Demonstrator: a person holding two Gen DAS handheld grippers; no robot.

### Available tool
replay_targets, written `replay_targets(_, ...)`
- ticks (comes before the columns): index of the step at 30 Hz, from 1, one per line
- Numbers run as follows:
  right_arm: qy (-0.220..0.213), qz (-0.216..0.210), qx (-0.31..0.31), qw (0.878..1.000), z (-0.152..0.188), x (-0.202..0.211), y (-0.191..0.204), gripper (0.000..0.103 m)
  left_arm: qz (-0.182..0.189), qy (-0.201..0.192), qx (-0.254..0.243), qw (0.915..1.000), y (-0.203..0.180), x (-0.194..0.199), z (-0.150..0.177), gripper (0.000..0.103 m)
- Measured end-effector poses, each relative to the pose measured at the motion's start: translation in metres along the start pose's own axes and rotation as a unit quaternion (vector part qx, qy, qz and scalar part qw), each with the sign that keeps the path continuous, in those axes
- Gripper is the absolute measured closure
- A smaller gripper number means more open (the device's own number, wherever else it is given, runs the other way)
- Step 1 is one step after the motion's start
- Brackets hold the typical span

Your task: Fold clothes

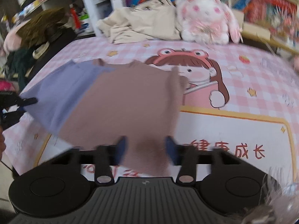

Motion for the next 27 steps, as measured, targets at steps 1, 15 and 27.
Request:
replay_targets(1, 0.005, -0.009, -0.01, 1.0, -0.002, -0.004, -0.008, 0.084, 0.0, -0.007, -0.006, 1.0, -0.005, 0.004, 0.0, 0.093)
replay_targets(15, 0.039, -0.107, -0.004, 0.994, -0.003, -0.024, -0.033, 0.092, 0.072, -0.1, -0.218, 0.9682, -0.164, 0.099, 0.057, 0.095)
replay_targets(27, 0.062, -0.208, -0.091, 0.972, -0.006, -0.011, -0.065, 0.095, -0.01, 0.049, -0.507, 0.8602, -0.222, 0.022, 0.265, 0.039)
Point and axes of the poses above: each gripper's, at about its wrist camera, not at the fingertips, and x roughly against the way its jaws point, y to its left, z to its underside, the point moved 9 cm from there along -x, roughly the way its jaws point, and after that the axes turned 14 degrees about -z, right-handed, at the moved point
